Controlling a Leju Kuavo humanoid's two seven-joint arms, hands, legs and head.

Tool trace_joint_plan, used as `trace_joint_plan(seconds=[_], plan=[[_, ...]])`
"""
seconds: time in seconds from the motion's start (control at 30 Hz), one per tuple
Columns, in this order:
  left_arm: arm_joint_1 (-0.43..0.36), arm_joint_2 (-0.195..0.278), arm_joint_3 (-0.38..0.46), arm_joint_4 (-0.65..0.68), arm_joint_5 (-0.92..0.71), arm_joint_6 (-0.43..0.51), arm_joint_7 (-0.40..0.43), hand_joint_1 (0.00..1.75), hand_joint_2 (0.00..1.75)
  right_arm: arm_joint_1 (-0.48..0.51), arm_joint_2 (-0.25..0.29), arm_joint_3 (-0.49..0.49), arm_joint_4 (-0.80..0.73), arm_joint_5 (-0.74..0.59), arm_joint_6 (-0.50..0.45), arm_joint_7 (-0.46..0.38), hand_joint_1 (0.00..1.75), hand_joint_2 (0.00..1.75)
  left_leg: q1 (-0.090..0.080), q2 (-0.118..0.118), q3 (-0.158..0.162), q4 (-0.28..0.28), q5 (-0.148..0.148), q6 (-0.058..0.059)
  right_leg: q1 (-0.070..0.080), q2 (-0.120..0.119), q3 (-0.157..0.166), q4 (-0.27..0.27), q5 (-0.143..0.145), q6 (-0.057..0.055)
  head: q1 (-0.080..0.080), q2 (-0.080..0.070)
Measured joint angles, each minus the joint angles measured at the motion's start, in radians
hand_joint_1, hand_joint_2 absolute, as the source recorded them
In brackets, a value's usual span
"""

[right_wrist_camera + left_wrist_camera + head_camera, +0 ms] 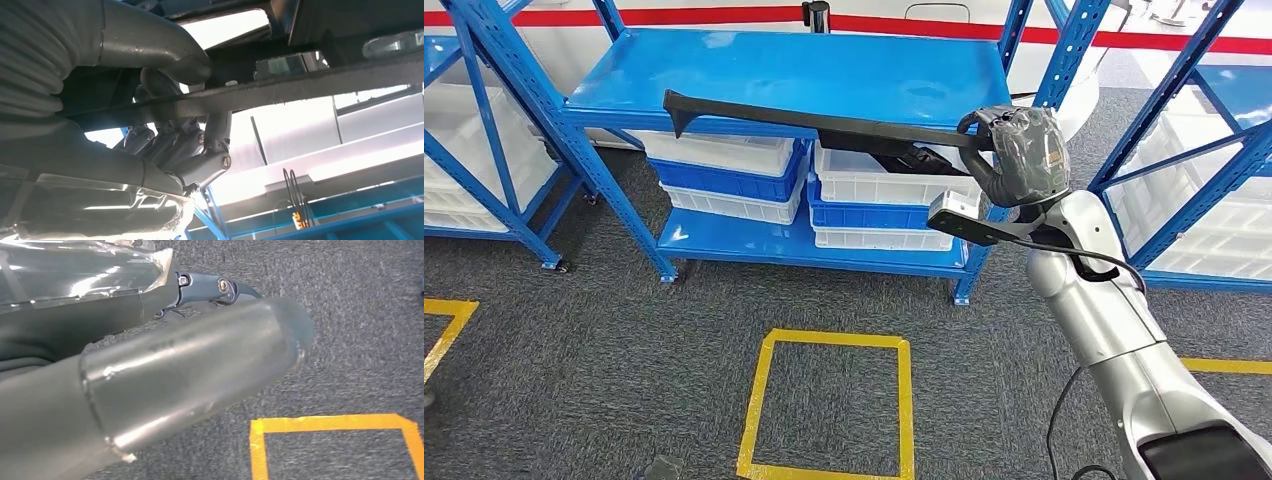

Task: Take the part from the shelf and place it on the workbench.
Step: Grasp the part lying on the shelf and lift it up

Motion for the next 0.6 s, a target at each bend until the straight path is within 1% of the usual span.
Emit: trace_joint_plan(seconds=[0.03, 0.07, 0.1, 0.13, 0.17, 0.2, 0.23, 0.27, 0.3, 0.33, 0.37, 0.4, 0.43, 0.47, 0.5, 0.53, 0.57, 0.6], plan=[[0.0, 0.0, 0.0, 0.0, -0.001, 0.0, 0.0, 0.0, 0.0, 0.002, 0.0, 0.0, 0.0, 0.001, 0.0, 0.0, 1.62, 1.75, 0.002, 0.0, -0.005, 0.046, -0.015, -0.004, 0.0, 0.0, -0.014, 0.001, 0.01, 0.002, 0.0, 0.0], [0.0, 0.0, 0.0, 0.0, -0.002, 0.0, 0.0, 0.0, 0.0, 0.004, -0.001, 0.0, 0.0, 0.002, 0.0, 0.0, 1.62, 1.75, 0.005, 0.0, 0.006, 0.062, -0.01, -0.008, 0.0, 0.0, -0.027, 0.002, 0.02, 0.004, 0.0, 0.0], [0.0, 0.0, 0.0, 0.0, -0.003, 0.0, 0.0, 0.0, 0.0, 0.006, -0.003, -0.001, 0.0, 0.003, 0.0, 0.0, 1.62, 1.75, 0.007, 0.0, 0.037, 0.038, 0.011, -0.009, -0.001, 0.0, -0.04, 0.004, 0.029, 0.008, 0.0, 0.0], [-0.001, 0.001, 0.0, 0.0, -0.004, 0.0, -0.001, 0.0, 0.0, 0.007, -0.005, -0.001, 0.0, 0.003, -0.001, 0.0, 1.62, 1.75, 0.01, 0.001, 0.084, -0.016, 0.033, -0.009, -0.001, 0.001, -0.051, 0.007, 0.036, 0.013, 0.0, 0.0], [-0.002, 0.001, 0.0, 0.0, -0.006, 0.0, -0.001, 0.0, 0.0, 0.008, -0.007, -0.004, -0.001, 0.004, -0.001, 0.0, 1.62, 1.75, 0.012, 0.0, 0.139, -0.088, 0.042, -0.008, -0.001, 0.001, -0.062, 0.011, 0.043, 0.018, -0.001, 0.0], [-0.003, 0.001, 0.0, 0.0, -0.006, -0.001, -0.002, 0.0, 0.0, 0.009, -0.011, -0.007, -0.003, 0.004, -0.001, 0.0, 1.62, 1.75, 0.011, -0.002, 0.183, -0.149, 0.044, -0.004, 0.0, 0.001, -0.069, 0.014, 0.048, 0.025, 0.0, 0.0], [-0.003, 0.001, 0.0, 0.0, -0.007, -0.001, -0.003, 0.0, 0.0, 0.009, -0.013, -0.011, -0.005, 0.004, -0.001, 0.001, 1.62, 1.75, 0.008, -0.003, 0.209, -0.19, 0.039, 0.001, 0.002, 0.0, -0.074, 0.016, 0.054, 0.032, 0.002, 0.0], [-0.003, 0.001, 0.0, 0.0, -0.008, -0.002, -0.003, 0.0, 0.0, 0.01, -0.015, -0.015, -0.007, 0.005, -0.001, 0.002, 1.62, 1.75, 0.005, -0.005, 0.219, -0.21, 0.033, 0.008, 0.003, -0.001, -0.077, 0.016, 0.061, 0.04, 0.003, 0.0], [-0.003, 0.001, 0.0, 0.0, -0.009, -0.002, -0.003, 0.0, 0.0, 0.011, -0.018, -0.019, -0.008, 0.005, -0.001, 0.002, 1.62, 1.75, 0.001, -0.005, 0.214, -0.211, 0.039, 0.018, 0.004, -0.001, -0.078, 0.014, 0.069, 0.049, 0.004, 0.0], [-0.003, 0.0, 0.0, 0.0, -0.01, -0.003, -0.004, 0.0, 0.0, 0.012, -0.02, -0.021, -0.008, 0.006, -0.001, 0.003, 1.62, 1.75, 0.0, -0.003, 0.21, -0.216, 0.047, 0.029, 0.005, -0.001, -0.081, 0.014, 0.073, 0.057, 0.004, 0.0], [-0.003, 0.0, 0.0, 0.0, -0.012, -0.003, -0.004, 0.0, 0.0, 0.013, -0.023, -0.023, -0.009, 0.006, -0.001, 0.004, 1.62, 1.75, -0.001, -0.001, 0.204, -0.22, 0.057, 0.04, 0.004, 0.0, -0.09, 0.024, 0.063, 0.06, 0.004, 0.0], [-0.004, 0.0, 0.0, 0.0, -0.014, -0.004, -0.004, 0.0, 0.0, 0.013, -0.027, -0.024, -0.009, 0.007, 0.0, 0.004, 1.62, 1.75, -0.001, 0.001, 0.197, -0.225, 0.07, 0.052, 0.004, 0.0, -0.104, 0.05, 0.039, 0.059, 0.006, 0.0], [-0.005, -0.001, 0.0, 0.0, -0.015, -0.005, -0.004, 0.0, 0.0, 0.014, -0.031, -0.025, -0.009, 0.007, 0.0, 0.005, 1.62, 1.75, -0.001, 0.003, 0.186, -0.228, 0.082, 0.06, 0.003, 0.001, -0.125, 0.098, 0.0, 0.054, 0.008, 0.0], [-0.006, 0.0, 0.0, 0.0, -0.016, -0.005, -0.004, 0.0, 0.0, 0.016, -0.034, -0.026, -0.009, 0.008, 0.0, 0.006, 1.62, 1.75, -0.003, 0.004, 0.171, -0.228, 0.093, 0.064, 0.002, 0.002, -0.148, 0.165, -0.046, 0.049, 0.009, 0.0], [-0.006, 0.0, 0.0, 0.0, -0.016, -0.006, -0.004, 0.0, 0.0, 0.019, -0.036, -0.027, -0.009, 0.008, 0.0, 0.006, 1.62, 1.75, -0.004, 0.004, 0.156, -0.227, 0.104, 0.066, 0.002, 0.003, -0.168, 0.236, -0.083, 0.049, 0.011, 0.0], [-0.006, 0.0, 0.0, 0.0, -0.016, -0.007, -0.004, 0.0, 0.0, 0.023, -0.038, -0.028, -0.009, 0.008, 0.0, 0.007, 1.62, 1.75, -0.005, 0.005, 0.141, -0.227, 0.116, 0.066, 0.002, 0.003, -0.179, 0.293, -0.105, 0.053, 0.011, 0.0], [-0.006, 0.0, 0.0, 0.0, -0.016, -0.007, -0.004, 0.0, 0.0, 0.026, -0.039, -0.029, -0.009, 0.008, 0.0, 0.007, 1.62, 1.75, -0.005, 0.005, 0.125, -0.226, 0.127, 0.065, 0.003, 0.003, -0.174, 0.32, -0.107, 0.06, 0.011, 0.0], [-0.006, -0.001, 0.0, 0.0, -0.016, -0.007, -0.004, 0.0, 0.0, 0.029, -0.041, -0.031, -0.01, 0.008, 0.0, 0.008, 1.62, 1.75, -0.006, 0.005, 0.111, -0.226, 0.138, 0.064, 0.003, 0.003, -0.15, 0.309, -0.093, 0.068, 0.011, 0.0]])
